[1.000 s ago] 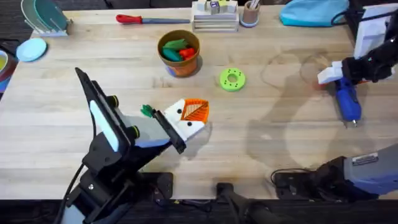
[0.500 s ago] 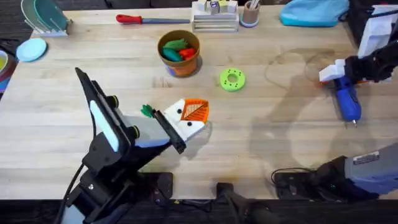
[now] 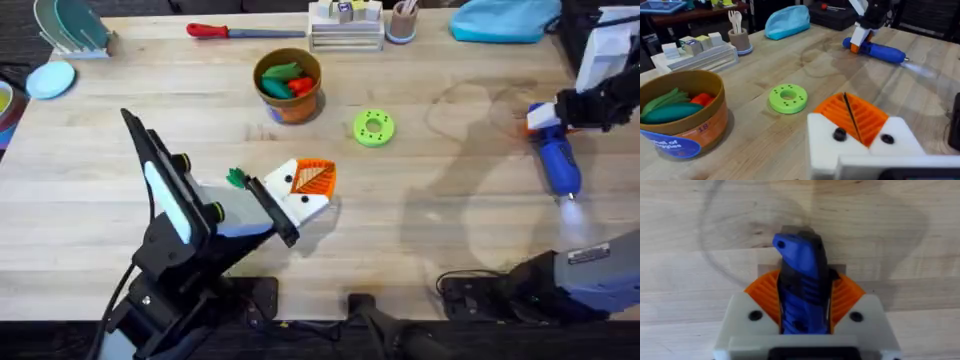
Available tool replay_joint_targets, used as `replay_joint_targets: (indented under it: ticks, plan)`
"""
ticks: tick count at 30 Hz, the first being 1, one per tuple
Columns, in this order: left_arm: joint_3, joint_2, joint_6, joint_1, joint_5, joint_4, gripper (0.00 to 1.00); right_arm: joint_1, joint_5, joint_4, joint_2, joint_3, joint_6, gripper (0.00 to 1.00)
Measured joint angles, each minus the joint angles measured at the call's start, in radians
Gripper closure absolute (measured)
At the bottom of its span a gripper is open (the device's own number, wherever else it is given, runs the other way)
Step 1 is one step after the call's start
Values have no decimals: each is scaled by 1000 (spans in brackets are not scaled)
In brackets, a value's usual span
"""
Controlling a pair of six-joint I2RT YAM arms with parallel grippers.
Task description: Pick up the gripper from the table and insert it into the empty holder that is missing its gripper. Then pick up a screw, insert it into the mounting hole, and use the screwdriver to tighten it. Finally, clean up the table by picking up the vegetable and placing it into the bucket.
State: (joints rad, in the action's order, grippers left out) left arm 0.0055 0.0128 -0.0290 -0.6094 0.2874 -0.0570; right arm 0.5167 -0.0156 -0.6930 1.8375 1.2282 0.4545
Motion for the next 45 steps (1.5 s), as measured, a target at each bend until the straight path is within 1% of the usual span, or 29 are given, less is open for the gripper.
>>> replay_joint_targets:
  ticks: [6, 9, 11, 12, 20, 26, 29, 34, 37, 40, 43, 45]
  plan:
    - [0, 0, 0, 0, 0, 0, 987, 1, 14, -4, 4, 2, 6, 819]
    - [0, 0, 0, 0, 0, 0, 987, 1, 16, -6, 4, 3, 7, 885]
    - [0, 0, 0, 0, 0, 0, 987, 1, 18, -7, 3, 4, 10, 972]
    - [0, 0, 0, 0, 0, 0, 987, 1, 18, -9, 3, 5, 10, 983]
    - [0, 0, 0, 0, 0, 0, 987, 1, 13, -37, -23, 11, 10, 981]
    - [0, 0, 0, 0, 0, 0, 987, -6, -2, -36, -115, 43, -10, 981]
    - [0, 0, 0, 0, 0, 0, 987, -27, -41, -32, -206, 60, -18, 981]
    - [0, 0, 0, 0, 0, 0, 987, -104, -131, 12, -401, 64, -46, 981]
    - [0, 0, 0, 0, 0, 0, 987, -140, -199, 41, -513, 67, -90, 981]
    - [0, 0, 0, 0, 0, 0, 987, -154, -259, 89, -604, 61, -148, 981]
    - [0, 0, 0, 0, 0, 0, 987, -168, -320, 203, -697, 8, -210, 981]
    - [0, 0, 0, 0, 0, 0, 987, -194, -364, 308, -768, -67, -257, 981]
